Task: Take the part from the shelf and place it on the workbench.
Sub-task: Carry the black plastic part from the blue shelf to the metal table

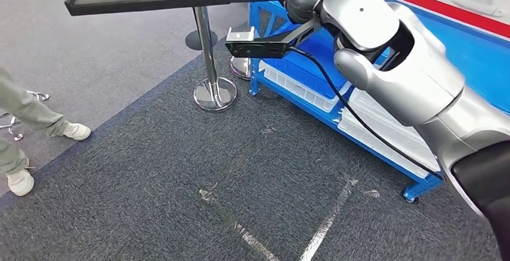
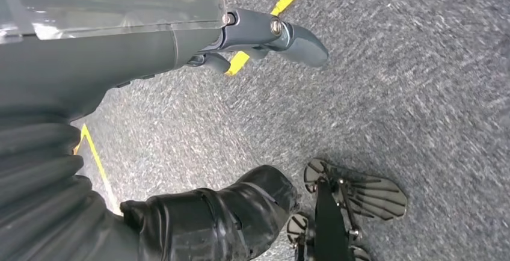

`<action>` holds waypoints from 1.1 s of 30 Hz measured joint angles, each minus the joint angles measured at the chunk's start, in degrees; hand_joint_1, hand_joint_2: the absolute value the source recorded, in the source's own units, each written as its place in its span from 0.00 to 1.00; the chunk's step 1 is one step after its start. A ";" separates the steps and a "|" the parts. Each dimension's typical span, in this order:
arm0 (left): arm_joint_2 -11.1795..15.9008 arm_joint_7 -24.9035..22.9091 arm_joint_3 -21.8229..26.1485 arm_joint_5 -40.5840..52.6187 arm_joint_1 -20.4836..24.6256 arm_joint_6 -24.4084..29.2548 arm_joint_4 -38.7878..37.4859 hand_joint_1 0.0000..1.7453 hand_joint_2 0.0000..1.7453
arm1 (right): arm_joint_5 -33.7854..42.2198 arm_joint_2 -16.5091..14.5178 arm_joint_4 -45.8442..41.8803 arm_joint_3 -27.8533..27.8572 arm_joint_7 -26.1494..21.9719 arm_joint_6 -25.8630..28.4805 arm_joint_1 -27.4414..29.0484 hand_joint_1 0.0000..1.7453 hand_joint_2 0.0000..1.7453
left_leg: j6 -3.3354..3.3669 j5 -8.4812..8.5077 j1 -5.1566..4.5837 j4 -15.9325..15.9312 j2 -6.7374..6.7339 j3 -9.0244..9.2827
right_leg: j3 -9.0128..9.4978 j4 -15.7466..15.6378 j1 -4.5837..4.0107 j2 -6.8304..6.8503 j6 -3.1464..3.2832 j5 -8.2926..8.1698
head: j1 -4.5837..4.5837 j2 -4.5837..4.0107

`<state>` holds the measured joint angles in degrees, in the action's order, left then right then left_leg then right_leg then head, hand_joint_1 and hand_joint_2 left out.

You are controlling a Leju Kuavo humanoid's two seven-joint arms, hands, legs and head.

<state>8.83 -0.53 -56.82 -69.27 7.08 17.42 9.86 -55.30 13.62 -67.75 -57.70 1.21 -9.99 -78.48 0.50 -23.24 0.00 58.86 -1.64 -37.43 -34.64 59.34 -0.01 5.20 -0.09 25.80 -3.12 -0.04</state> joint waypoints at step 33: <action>-0.74 -1.82 0.27 -2.23 -0.40 1.27 -0.03 0.00 1.00 | -0.32 -2.39 2.78 -2.03 -0.59 0.29 -1.11 1.00 1.00 | 0.16 0.67 0.59 -0.75 1.64 -0.14 | 0.48 1.27 0.43 -0.63 -0.91 2.54 | 0.14 0.00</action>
<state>8.09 -2.35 -56.55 -71.50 6.68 18.69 9.82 -55.62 11.23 -64.97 -59.74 0.62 -9.70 -79.59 0.66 -22.57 0.59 58.11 0.00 -37.56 -34.17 60.61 0.42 4.58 -1.00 28.34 -2.98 -0.04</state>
